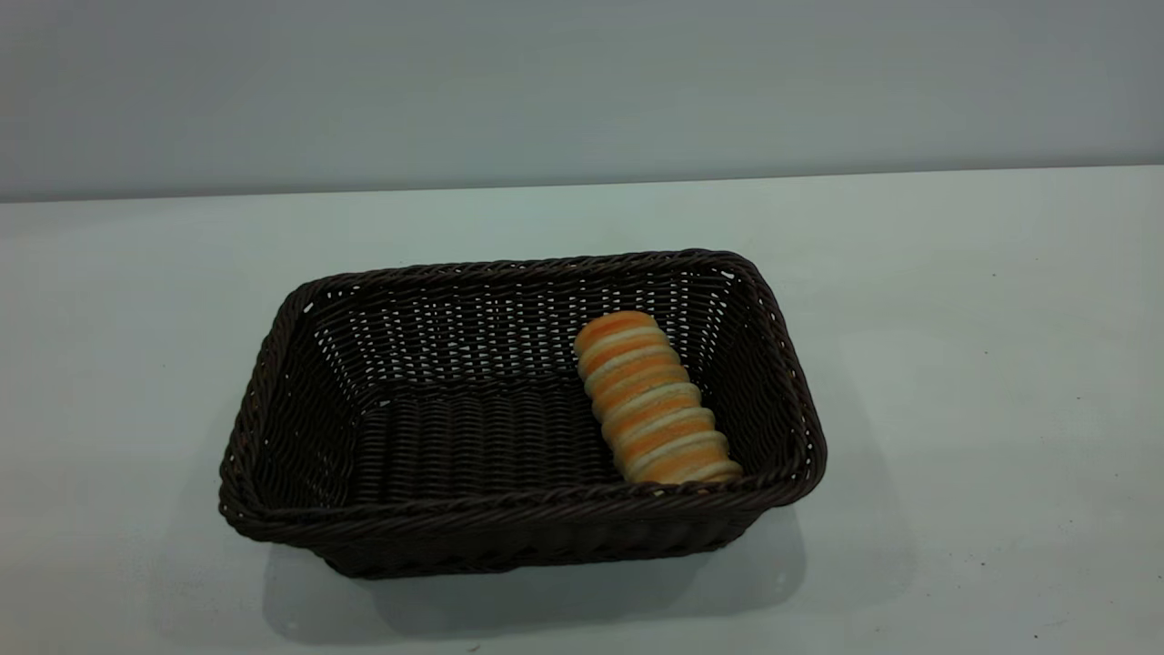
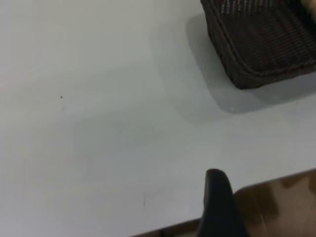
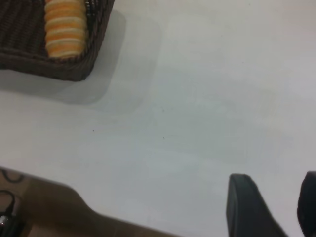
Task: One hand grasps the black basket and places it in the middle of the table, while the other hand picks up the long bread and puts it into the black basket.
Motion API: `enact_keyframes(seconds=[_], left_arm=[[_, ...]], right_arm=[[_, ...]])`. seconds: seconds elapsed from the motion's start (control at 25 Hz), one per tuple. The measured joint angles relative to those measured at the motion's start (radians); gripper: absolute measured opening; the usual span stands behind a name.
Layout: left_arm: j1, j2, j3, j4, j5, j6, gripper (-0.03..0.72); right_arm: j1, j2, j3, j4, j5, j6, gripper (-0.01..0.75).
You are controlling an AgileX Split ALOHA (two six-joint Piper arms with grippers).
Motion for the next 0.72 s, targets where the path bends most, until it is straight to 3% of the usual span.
enact_keyframes(seconds=[0.72], left_arm=[[0.0, -0.003, 0.064, 0.0, 0.009, 0.0, 0.541]], right_arm=[[0.0, 0.0, 0.0, 0.0, 0.0, 0.002, 0.238]])
